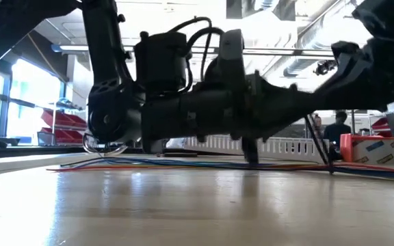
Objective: Ziptie cables
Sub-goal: Wrap the bottom black zip tie on the cable wires
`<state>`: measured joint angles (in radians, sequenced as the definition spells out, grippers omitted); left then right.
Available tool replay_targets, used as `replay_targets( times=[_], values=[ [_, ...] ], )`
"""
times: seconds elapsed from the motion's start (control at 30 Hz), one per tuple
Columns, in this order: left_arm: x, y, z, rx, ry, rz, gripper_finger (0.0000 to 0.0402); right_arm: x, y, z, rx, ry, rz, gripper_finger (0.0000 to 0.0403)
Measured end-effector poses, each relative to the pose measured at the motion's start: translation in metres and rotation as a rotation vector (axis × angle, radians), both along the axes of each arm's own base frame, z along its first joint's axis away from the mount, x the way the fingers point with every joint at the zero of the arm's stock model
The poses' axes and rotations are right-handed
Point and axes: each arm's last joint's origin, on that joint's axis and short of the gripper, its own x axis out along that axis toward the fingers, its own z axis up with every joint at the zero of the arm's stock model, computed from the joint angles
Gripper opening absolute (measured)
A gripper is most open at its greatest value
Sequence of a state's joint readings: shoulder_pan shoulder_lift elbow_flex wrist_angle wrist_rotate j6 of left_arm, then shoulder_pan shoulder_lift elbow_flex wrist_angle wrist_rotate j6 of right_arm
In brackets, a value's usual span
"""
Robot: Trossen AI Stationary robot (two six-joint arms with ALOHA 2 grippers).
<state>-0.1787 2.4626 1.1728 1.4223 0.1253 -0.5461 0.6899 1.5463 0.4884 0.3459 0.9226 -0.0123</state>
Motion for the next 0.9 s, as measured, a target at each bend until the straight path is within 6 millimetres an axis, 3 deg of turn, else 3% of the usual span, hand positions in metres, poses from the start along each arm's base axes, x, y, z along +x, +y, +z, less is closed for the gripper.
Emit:
replay_targets(
  times=[0.17,0.47,0.73,0.9],
  values=[
    [0.007,-0.006,0.000,0.027,0.039,-0.044,0.0000,-0.001,0.003,0.003,-0.085,-0.003,-0.017,0.0000],
    [0.008,-0.008,0.000,0.030,0.045,-0.059,0.0000,-0.008,0.009,0.000,-0.077,0.017,0.015,0.0000],
    [0.008,-0.008,0.000,0.040,0.043,-0.059,0.0000,-0.032,-0.024,0.009,0.296,-0.022,-0.356,0.0013],
    [0.008,-0.008,0.000,0.041,0.042,-0.060,0.0000,-0.049,-0.045,0.005,0.580,-0.015,-0.511,0.0091]
  ],
)
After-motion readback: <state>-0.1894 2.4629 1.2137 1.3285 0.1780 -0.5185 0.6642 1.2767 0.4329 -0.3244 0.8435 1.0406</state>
